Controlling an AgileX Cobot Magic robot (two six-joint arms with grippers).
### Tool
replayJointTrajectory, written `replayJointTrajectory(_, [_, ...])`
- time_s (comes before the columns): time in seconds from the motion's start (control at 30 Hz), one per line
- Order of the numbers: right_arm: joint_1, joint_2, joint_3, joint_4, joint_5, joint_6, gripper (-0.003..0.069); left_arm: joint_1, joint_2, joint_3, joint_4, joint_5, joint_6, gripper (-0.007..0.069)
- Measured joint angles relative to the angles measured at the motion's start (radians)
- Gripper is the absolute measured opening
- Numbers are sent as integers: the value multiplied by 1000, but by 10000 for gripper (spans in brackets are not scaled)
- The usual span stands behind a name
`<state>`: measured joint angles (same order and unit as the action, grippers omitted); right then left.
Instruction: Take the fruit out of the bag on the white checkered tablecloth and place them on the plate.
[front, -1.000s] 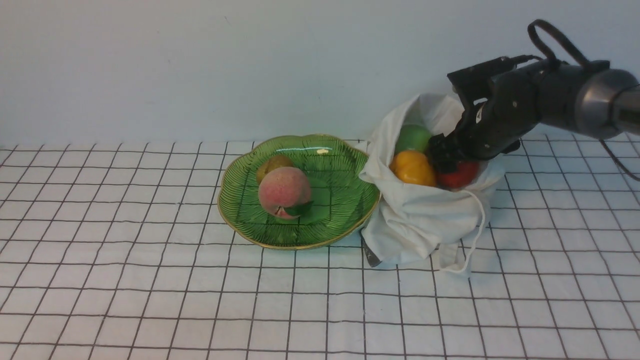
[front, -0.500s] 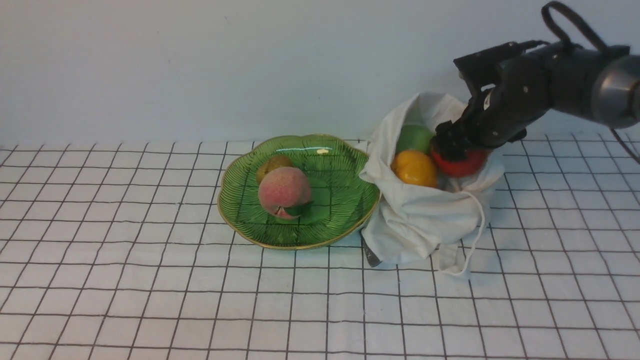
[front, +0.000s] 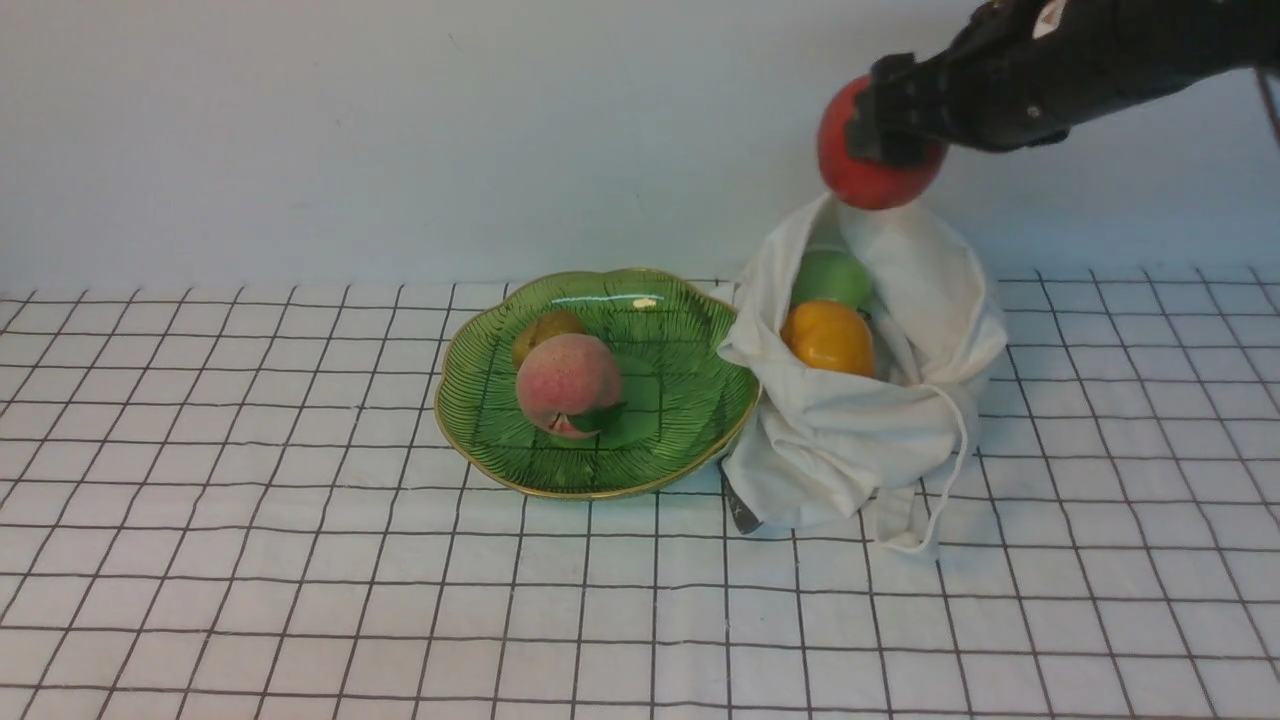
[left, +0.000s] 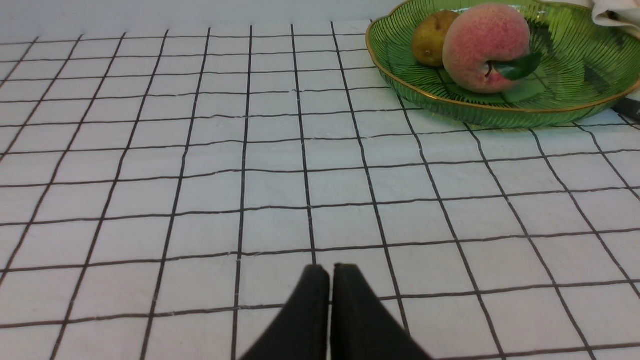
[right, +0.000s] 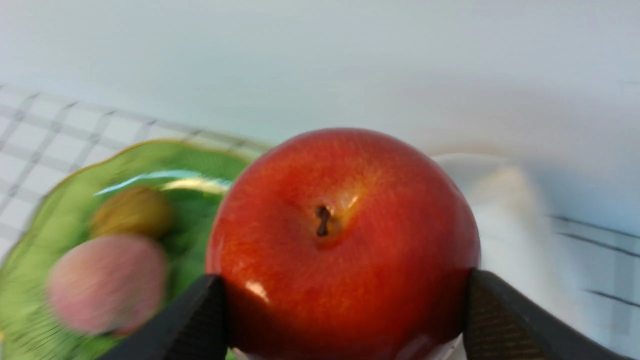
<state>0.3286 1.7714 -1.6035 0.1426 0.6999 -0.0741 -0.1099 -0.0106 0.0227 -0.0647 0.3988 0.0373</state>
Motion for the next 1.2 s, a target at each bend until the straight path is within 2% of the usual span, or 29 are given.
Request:
replayJointTrajectory(0.13, [103, 65, 0, 60, -19, -61, 549, 0, 0, 0, 0, 0, 0, -8])
replayJointTrajectory(0.27, [167, 171, 0, 73, -106, -79, 549, 0, 0, 0, 0, 0, 0, -8])
replayJointTrajectory(0.4, [198, 276, 0, 73, -212, -89, 549, 0, 0, 0, 0, 0, 0, -8])
replayJointTrajectory(0.57, [202, 325, 0, 76, -261, -90, 554, 0, 0, 0, 0, 0, 0, -8])
replayJointTrajectory(0.63, [204, 335, 0, 76, -271, -90, 587, 0, 0, 0, 0, 0, 0, -8])
replayJointTrajectory(0.7, [204, 340, 0, 76, -273, -90, 659, 0, 0, 0, 0, 0, 0, -8])
replayJointTrajectory(0.8, [204, 340, 0, 76, -252, -90, 685, 0, 0, 0, 0, 0, 0, -8])
replayJointTrajectory(1.0, [204, 316, -1, 74, -170, -90, 691, 0, 0, 0, 0, 0, 0, -8])
replayJointTrajectory(1.13, [204, 255, -55, 48, -40, -90, 667, 0, 0, 0, 0, 0, 0, -8])
replayJointTrajectory(1.2, [204, 201, -137, 38, 98, -90, 622, 0, 0, 0, 0, 0, 0, -8])
